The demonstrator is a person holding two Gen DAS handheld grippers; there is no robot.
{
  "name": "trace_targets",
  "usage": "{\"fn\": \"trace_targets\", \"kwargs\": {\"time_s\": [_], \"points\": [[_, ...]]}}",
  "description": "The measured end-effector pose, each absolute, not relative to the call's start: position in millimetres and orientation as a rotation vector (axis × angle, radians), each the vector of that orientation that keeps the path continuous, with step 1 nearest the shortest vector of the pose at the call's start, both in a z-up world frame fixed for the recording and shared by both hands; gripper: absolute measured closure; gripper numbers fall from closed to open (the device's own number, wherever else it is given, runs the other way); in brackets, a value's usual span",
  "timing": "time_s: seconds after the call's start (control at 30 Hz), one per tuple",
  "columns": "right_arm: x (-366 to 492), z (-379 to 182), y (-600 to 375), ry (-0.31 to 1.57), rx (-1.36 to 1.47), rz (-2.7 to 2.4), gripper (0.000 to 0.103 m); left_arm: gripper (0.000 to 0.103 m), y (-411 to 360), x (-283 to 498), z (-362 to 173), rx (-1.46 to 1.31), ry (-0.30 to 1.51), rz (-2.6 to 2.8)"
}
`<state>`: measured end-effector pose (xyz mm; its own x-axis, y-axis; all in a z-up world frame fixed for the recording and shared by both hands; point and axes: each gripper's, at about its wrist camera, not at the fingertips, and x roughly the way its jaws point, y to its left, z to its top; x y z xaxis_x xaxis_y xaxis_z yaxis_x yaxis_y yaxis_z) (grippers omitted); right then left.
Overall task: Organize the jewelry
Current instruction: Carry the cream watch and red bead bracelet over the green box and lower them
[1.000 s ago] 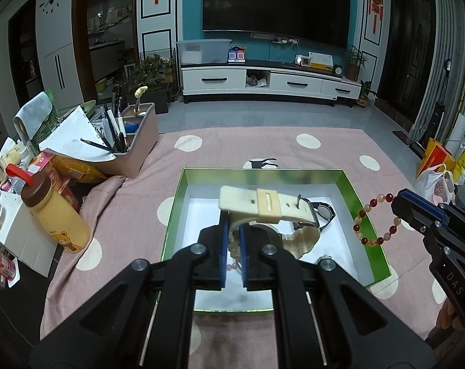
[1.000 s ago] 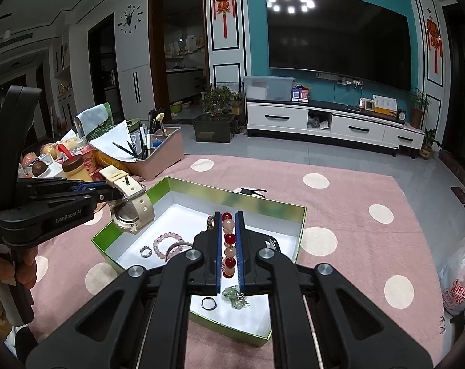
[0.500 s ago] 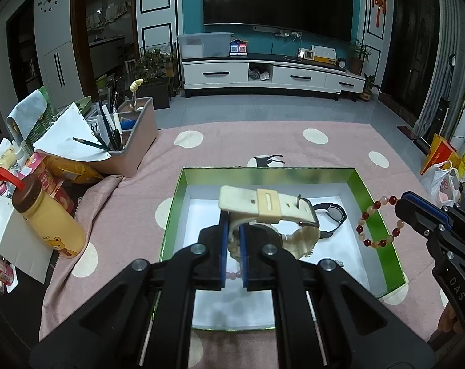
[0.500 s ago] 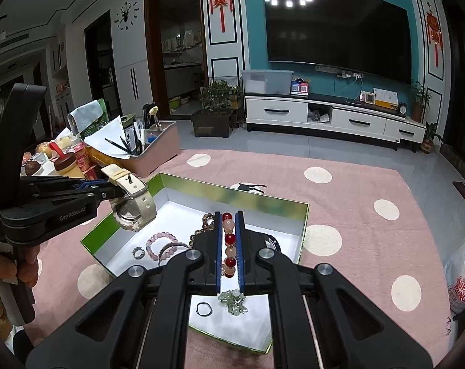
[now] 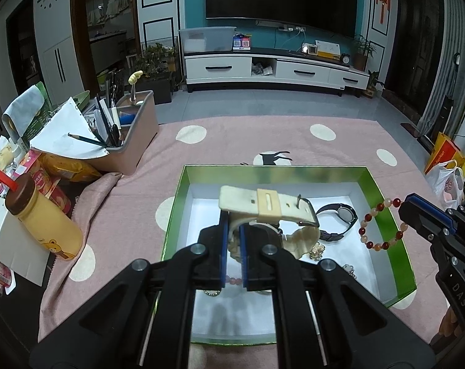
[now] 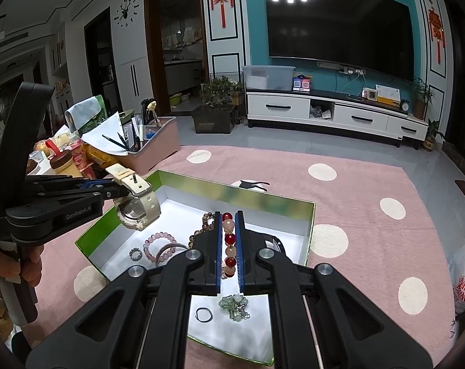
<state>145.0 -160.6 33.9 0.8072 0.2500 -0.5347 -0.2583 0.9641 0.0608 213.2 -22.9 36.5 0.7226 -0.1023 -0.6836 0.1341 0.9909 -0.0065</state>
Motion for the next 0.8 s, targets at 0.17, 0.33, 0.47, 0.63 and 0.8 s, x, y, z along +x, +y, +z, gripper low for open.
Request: {"fn": "trace_targets", "kwargs": {"time_s": [0.17,0.33,0.47,0.63,0.8], "points": [[149.2,32.4,-158.4,0.574,-0.017,0.274,0.096,0.097,-22.4,217.4,34.8,0.046,0.757,-0.127],[152.4,30.4,-156.8,0.58,-0.019,0.276,0.096,0.097,-22.2,219.7,33.2,0.049,0.76,-0.127],[154.4,28.9,-155.5,0.585,-0.02,0.277,0.096,0.097,-21.8,222.8,30.0,0.052,0.767,-0.126],[155.7,26.5,-154.1,0.59,-0.02,0.277,0.096,0.097,-22.5,226.3,26.3,0.055,0.777,-0.125],[159.1,23.3,-153.6,0.598,-0.019,0.277,0.096,0.097,-22.6,229.7,23.6,0.061,0.784,-0.125]]}}
